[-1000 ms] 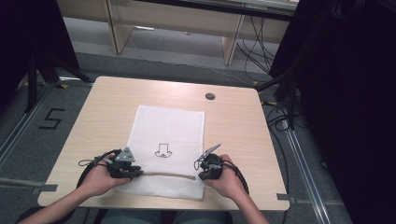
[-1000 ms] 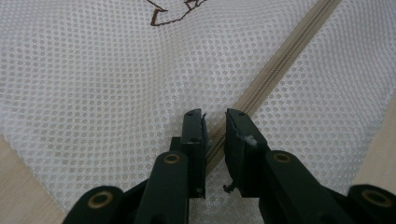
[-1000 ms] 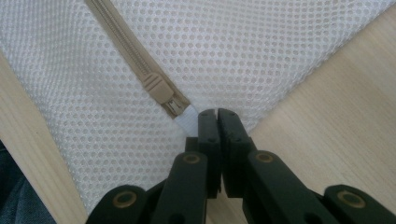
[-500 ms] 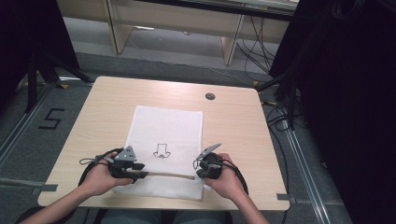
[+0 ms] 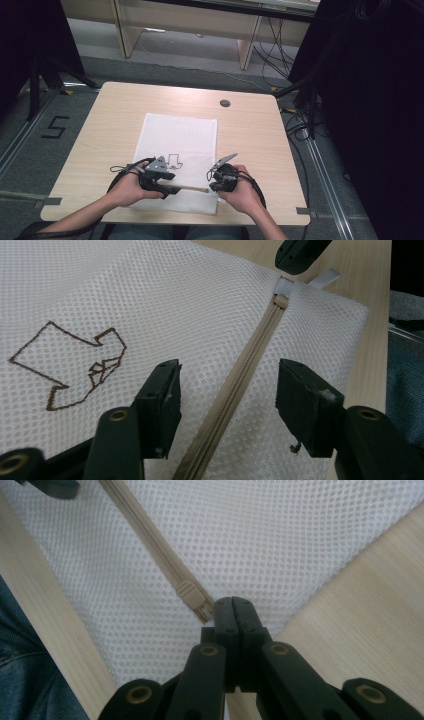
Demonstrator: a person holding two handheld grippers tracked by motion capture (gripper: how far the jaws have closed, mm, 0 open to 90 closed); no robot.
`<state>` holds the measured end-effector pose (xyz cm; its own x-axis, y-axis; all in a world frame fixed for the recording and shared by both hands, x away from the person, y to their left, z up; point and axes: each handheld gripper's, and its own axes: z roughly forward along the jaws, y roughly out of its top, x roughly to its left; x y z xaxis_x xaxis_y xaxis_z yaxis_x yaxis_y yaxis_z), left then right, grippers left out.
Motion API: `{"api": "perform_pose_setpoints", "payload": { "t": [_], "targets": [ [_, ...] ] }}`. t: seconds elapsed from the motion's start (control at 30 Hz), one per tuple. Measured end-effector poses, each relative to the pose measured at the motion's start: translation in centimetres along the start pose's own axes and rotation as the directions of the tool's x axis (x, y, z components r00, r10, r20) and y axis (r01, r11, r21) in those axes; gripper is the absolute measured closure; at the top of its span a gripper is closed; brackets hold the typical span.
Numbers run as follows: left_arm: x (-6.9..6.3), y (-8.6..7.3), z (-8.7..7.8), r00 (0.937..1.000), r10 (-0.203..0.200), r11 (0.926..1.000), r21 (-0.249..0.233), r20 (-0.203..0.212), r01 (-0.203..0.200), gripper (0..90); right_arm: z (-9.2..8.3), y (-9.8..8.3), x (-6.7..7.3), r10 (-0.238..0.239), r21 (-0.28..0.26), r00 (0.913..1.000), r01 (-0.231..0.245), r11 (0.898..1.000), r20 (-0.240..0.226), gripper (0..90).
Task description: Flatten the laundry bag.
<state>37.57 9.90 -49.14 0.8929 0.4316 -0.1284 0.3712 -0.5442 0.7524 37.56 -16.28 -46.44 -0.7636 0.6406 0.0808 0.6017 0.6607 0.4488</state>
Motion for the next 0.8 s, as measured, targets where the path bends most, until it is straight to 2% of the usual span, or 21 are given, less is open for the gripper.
{"api": "perform_pose_setpoints", "payload": {
  "t": [0.07, 0.13, 0.17, 0.27, 0.37, 0.47, 0.6, 0.7, 0.8],
  "targets": [
    [-0.1, 0.3, 0.2, 0.9999, -0.012, 0.9999, -0.002, 0.0, 0.012, 47.7, 0.1, -0.1, 0.1, 0.011, 0.014, 0.9999, -0.011, 1.0, -0.01, 90.0],
    [-0.2, 0.6, 0.4, 1.0, -0.005, 0.9999, -0.011, 0.008, 0.005, 48.9, 0.6, -0.2, 0.1, 0.005, 0.029, 0.9999, -0.004, 1.0, -0.014, 90.0],
    [-0.2, 0.6, 0.4, 1.0, -0.005, 0.9999, -0.011, 0.008, 0.005, 49.7, 0.8, -0.2, 0.2, 0.02, 0.044, 0.9997, -0.02, 0.999, -0.012, 90.0],
    [-0.7, 1.2, 1.0, 0.9998, 0.01, 0.9999, -0.009, 0.019, -0.01, 52.5, 1.3, -0.4, 0.0, 0.024, 0.081, 0.9997, -0.023, 0.996, -0.011, 90.0],
    [-0.9, 1.7, 1.6, 0.9992, 0.023, 0.9997, -0.006, 0.031, -0.023, 56.1, 1.5, -0.5, -0.2, 0.042, 0.082, 0.9988, -0.04, 0.996, -0.025, 90.0],
    [-1.2, 2.1, 2.2, 0.999, -0.001, 1.0, -0.005, 0.044, 0.001, 59.8, 1.6, -0.6, -0.3, 0.069, 0.078, 0.9973, -0.066, 0.995, -0.027, 90.0],
    [-1.5, 2.5, 2.9, 0.9986, 0.007, 1.0, -0.004, 0.053, -0.007, 64.1, 1.6, -0.5, -0.2, 0.059, 0.08, 0.998, -0.058, 0.995, -0.02, 90.0],
    [-2.0, 3.1, 3.7, 0.9972, 0.033, 0.9993, 0.013, 0.067, -0.034, 67.1, 1.6, -0.4, 0.2, 0.054, 0.094, 0.9985, -0.053, 0.994, -0.008, 90.0],
    [-2.4, 3.4, 4.4, 0.9966, 0.034, 0.999, 0.027, 0.075, -0.036, 69.7, 1.6, -0.4, 0.2, 0.03, 0.094, 0.9995, -0.03, 0.995, 0.001, 90.0]
  ]
}}
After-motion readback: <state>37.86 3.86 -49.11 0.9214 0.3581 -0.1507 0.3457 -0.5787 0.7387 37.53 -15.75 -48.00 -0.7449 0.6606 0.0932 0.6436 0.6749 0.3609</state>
